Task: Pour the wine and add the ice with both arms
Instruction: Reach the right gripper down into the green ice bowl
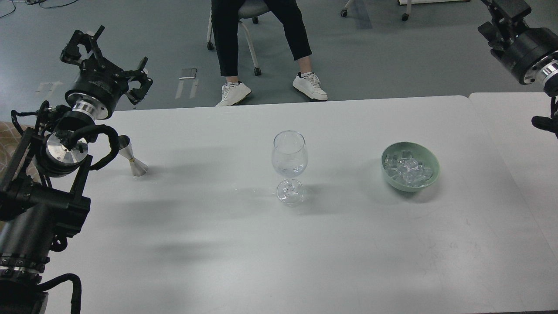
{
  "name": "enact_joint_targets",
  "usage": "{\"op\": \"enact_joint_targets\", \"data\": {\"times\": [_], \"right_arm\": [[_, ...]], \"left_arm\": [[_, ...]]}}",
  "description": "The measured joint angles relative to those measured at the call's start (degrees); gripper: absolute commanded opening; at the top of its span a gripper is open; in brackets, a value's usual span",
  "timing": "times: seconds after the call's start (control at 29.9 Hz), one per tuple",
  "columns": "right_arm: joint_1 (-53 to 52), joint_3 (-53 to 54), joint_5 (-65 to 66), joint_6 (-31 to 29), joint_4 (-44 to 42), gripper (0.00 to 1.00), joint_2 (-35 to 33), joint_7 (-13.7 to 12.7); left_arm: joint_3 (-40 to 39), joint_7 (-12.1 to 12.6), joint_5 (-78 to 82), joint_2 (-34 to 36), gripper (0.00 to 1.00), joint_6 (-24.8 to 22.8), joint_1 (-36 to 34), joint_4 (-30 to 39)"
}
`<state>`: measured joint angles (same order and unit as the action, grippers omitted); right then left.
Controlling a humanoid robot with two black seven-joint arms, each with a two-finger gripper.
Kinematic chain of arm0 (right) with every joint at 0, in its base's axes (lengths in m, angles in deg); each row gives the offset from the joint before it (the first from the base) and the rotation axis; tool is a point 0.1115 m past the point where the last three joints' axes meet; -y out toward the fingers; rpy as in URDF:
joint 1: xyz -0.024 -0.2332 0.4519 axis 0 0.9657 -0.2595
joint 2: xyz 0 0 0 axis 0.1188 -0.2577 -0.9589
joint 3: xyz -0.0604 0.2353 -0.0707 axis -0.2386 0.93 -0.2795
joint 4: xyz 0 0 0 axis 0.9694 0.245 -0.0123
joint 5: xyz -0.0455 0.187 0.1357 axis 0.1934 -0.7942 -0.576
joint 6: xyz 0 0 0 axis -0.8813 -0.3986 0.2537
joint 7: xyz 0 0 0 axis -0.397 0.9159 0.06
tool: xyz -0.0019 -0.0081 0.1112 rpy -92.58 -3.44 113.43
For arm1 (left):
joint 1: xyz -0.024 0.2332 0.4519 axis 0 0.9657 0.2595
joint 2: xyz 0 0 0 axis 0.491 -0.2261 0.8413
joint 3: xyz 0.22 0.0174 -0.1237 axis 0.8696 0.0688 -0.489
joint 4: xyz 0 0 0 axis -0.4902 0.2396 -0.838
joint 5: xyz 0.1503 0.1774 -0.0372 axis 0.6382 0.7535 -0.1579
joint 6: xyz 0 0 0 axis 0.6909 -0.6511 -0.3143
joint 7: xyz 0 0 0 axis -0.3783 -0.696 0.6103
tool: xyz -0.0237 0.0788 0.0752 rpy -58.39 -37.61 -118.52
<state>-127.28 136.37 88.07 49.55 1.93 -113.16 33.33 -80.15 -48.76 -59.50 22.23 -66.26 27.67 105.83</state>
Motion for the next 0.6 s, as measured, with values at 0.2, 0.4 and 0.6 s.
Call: {"op": "enact_joint_targets", "data": {"times": [0.2,0.4,0.6], "right_arm": [[-2.0,-10.26,12.29,-0.16,0.67,1.0,-2.78,0.36],[-7.11,-25.36,21.11,-0.15,0.74,0.94,-3.04,1.53],[-7.77,-32.44,23.15,0.07,2.3,0.79,-2.25,1.41]], "left_arm": [[0.91,-0.26,0.41,0.39,0.96,-1.49,0.0,-1.47],[1.12,-0.79,3.42,0.49,0.96,-1.99,0.07,-2.89],[1.06,-0.81,3.95,0.52,0.96,-2.85,0.13,-2.89]]}}
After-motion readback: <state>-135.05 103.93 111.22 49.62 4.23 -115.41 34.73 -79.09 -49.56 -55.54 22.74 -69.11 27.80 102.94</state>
